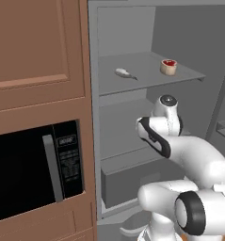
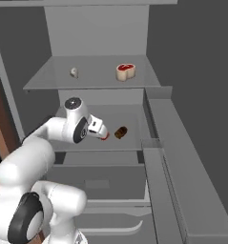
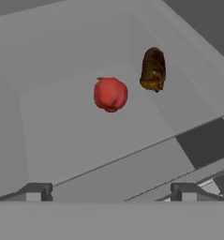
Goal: Gather the sweet potato and bell pepper from the fridge and place them on a tray on the dining counter. Then gather the steak and fish from the fridge and place them on the other tray.
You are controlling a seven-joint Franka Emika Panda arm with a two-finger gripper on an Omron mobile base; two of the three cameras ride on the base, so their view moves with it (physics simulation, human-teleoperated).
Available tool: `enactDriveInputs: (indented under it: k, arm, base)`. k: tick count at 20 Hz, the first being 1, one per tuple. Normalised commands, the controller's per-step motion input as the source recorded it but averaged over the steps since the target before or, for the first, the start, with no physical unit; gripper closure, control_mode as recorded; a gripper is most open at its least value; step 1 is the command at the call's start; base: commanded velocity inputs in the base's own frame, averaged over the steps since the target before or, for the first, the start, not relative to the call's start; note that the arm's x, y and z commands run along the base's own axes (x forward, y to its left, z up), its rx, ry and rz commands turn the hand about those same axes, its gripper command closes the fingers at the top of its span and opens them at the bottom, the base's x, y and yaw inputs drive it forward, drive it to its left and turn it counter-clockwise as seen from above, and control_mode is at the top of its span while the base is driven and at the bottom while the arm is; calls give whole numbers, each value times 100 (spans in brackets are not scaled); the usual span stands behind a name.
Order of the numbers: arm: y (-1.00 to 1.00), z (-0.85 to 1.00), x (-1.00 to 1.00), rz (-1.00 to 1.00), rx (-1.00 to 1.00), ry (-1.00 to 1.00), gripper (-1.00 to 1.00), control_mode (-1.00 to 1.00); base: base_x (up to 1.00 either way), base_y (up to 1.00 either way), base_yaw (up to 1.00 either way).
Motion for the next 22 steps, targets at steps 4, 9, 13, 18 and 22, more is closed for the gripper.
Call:
enactDriveInputs:
  k: [4,9,13,18,22]
  arm:
    - [-3,-19,34,-6,3,5,-100,-100]
    - [-1,-13,36,-5,1,7,-100,-100]
    - [-2,-16,31,-3,1,6,-100,-100]
    - [-10,-29,19,0,0,2,-100,-100]
    - [-10,-27,20,0,0,1,-100,-100]
  base:
    - [0,0,0]
    - [0,0,0]
    - [0,0,0]
    - [0,0,0]
    - [0,0,0]
